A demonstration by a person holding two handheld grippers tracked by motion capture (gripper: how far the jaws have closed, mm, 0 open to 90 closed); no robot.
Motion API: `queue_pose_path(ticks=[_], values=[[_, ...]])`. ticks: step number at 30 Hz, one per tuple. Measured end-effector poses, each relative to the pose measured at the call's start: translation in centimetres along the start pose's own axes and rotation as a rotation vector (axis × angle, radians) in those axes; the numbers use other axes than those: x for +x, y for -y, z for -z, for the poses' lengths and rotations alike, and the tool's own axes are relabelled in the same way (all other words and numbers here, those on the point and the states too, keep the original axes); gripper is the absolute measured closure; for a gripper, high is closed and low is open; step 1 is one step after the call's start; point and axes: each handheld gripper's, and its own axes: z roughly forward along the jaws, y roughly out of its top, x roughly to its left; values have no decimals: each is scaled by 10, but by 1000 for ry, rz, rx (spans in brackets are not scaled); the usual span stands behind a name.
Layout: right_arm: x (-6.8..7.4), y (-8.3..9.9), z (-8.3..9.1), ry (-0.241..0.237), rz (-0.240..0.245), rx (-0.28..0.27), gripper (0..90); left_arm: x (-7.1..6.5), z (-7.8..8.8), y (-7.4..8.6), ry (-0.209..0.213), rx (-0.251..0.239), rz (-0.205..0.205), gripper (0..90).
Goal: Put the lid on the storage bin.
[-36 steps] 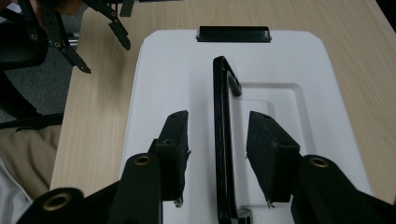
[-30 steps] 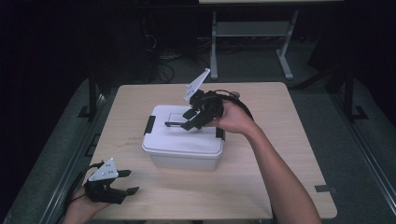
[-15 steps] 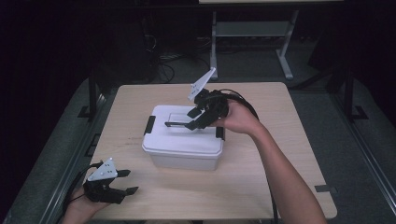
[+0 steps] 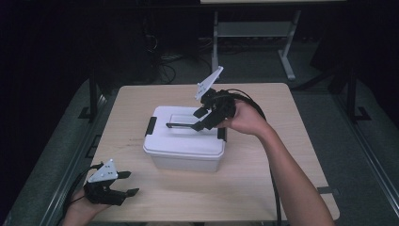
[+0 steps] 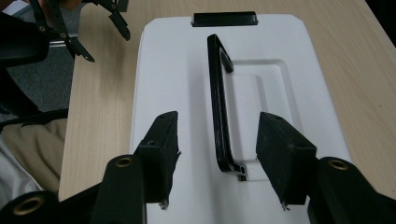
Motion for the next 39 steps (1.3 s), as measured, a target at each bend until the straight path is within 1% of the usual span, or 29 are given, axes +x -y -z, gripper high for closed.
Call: queue_pose_path(ticks=[7,14,22,25,29,36,38,39], values=[[0,4,5,6,-6,-1,464,0,1,0,-1,1,-6,327],[-1,11,10,14,-24,-2,435,0,-2,0,0,14,-6,327],[-1,20,15,26,-43,-3,384,-1,-1,0,-3,4,-6,326],[-1,24,18,36,-52,-10,375,-1,-2,0,-3,8,-11,326],[-2,30,21,40,-64,-12,355,-1,-2,0,-1,10,-8,326],[-2,37,26,47,-80,-15,341,-1,-1,0,-6,7,-8,326],[-2,38,27,48,-79,-19,336,-1,0,0,-7,7,-10,326],[-2,39,27,50,-86,-15,335,-1,0,0,-7,7,-9,326]])
